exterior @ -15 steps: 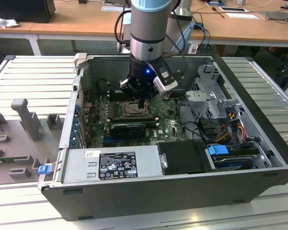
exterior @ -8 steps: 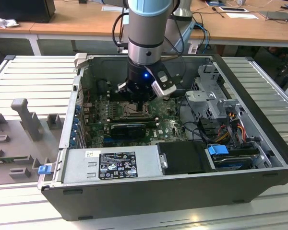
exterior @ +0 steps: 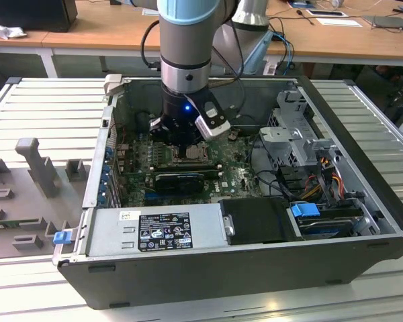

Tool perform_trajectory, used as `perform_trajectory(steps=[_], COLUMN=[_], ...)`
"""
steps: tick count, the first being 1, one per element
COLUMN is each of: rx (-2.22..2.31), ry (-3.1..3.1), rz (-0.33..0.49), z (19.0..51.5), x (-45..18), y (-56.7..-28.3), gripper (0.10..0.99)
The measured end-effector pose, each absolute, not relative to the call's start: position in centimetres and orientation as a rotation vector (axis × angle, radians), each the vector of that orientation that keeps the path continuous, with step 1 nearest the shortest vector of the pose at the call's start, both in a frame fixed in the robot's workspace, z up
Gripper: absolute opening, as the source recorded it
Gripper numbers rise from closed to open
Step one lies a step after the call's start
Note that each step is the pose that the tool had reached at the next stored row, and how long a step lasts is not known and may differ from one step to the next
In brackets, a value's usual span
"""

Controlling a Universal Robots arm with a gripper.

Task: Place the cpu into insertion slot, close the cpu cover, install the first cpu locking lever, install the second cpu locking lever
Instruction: 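Install the second cpu locking lever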

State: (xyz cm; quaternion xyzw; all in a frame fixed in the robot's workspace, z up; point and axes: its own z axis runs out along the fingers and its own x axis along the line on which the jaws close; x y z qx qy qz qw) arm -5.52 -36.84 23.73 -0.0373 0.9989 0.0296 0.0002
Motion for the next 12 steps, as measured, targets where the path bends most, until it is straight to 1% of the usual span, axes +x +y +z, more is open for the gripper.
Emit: perform_trajectory(steps=[5,8,10,12], rx=[-0.128,-0.133,-0.133,-0.133], ry=[3.137,3.136,3.133,3.131], rz=[0.096,0.112,0.164,0.180], z=[22.6,21.9,21.8,21.8], x=[-5.8,-6.0,-6.2,-6.4], y=[-36.8,-36.9,-37.2,-37.5], gripper=[0.106,0.106,0.106,0.106])
